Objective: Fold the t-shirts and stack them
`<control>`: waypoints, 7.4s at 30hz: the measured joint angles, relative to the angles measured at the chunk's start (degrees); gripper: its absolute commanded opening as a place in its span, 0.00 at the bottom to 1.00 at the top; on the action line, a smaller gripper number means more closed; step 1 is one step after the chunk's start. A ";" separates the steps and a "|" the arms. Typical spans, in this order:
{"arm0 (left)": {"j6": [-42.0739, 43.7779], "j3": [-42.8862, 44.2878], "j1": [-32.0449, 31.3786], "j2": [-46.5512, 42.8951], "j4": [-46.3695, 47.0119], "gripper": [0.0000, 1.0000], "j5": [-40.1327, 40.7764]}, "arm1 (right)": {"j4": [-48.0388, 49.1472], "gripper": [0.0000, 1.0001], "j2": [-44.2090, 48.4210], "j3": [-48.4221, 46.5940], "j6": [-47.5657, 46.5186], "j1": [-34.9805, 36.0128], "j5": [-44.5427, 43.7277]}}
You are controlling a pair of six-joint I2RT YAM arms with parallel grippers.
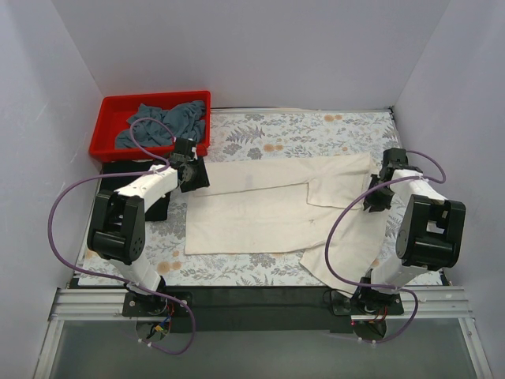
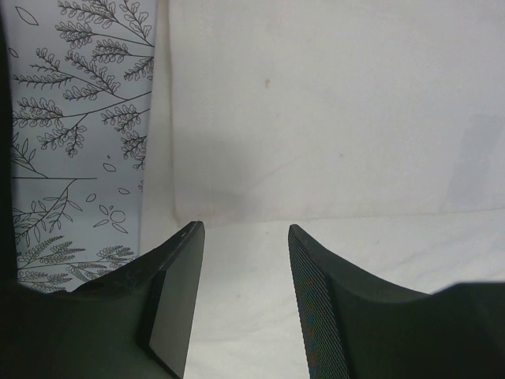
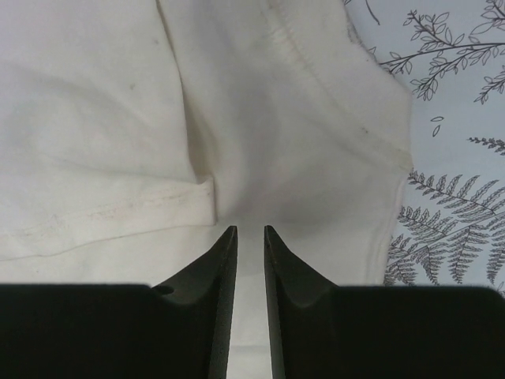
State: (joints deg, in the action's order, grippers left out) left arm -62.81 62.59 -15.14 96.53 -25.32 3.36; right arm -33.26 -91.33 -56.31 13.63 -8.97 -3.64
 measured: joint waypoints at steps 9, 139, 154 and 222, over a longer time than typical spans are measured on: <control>0.00 0.00 -0.04 0.00 0.02 0.45 -0.24 | 3.85 0.23 0.00 0.66 1.07 -1.51 4.63; -2.69 37.92 -0.83 32.28 -5.62 0.40 0.44 | 29.57 0.01 -34.18 -34.67 -3.78 -13.64 15.89; -5.35 44.57 -2.43 35.32 -11.17 0.48 0.52 | 30.03 0.34 -38.03 -40.19 -5.03 -14.10 17.97; -9.03 -11.58 -12.44 -5.62 -10.95 0.00 4.72 | -4.35 0.47 15.91 11.23 2.49 -9.16 -1.86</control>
State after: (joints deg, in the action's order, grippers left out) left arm -71.83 51.00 -27.57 90.91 -36.27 8.08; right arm -37.60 -75.42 -45.08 16.12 -18.13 -5.50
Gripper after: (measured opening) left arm 0.044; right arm 0.467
